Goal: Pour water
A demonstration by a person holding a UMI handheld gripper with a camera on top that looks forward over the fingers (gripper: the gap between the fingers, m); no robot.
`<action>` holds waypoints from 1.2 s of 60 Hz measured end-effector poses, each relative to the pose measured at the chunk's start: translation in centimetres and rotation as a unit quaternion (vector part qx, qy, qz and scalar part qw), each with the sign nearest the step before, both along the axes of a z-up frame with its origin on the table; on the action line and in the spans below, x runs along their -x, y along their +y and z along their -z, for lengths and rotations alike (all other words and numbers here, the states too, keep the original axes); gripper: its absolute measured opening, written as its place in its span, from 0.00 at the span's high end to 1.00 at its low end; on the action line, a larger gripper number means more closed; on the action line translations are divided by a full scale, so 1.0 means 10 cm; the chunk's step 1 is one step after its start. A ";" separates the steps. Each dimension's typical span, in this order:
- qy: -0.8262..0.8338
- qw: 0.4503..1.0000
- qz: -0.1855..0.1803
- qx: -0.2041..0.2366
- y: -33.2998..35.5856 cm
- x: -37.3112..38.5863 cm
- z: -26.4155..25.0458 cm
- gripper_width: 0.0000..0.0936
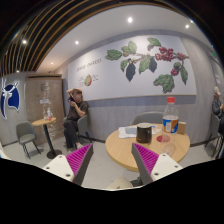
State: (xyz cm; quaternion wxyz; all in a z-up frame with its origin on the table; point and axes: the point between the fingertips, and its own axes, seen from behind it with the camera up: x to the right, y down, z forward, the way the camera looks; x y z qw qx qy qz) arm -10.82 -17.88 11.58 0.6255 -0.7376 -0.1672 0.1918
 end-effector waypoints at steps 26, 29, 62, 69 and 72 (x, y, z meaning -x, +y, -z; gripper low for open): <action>0.003 0.999 0.045 0.001 0.67 -0.63 -0.08 0.12; 0.005 0.998 0.059 0.000 0.78 -0.78 -0.06 0.11; 0.001 0.987 0.158 -0.041 2.12 -1.58 -0.09 0.44; -0.012 0.984 0.164 -0.063 2.17 -1.59 -0.09 0.55; -0.010 0.983 0.168 -0.074 2.26 -1.57 -0.02 0.61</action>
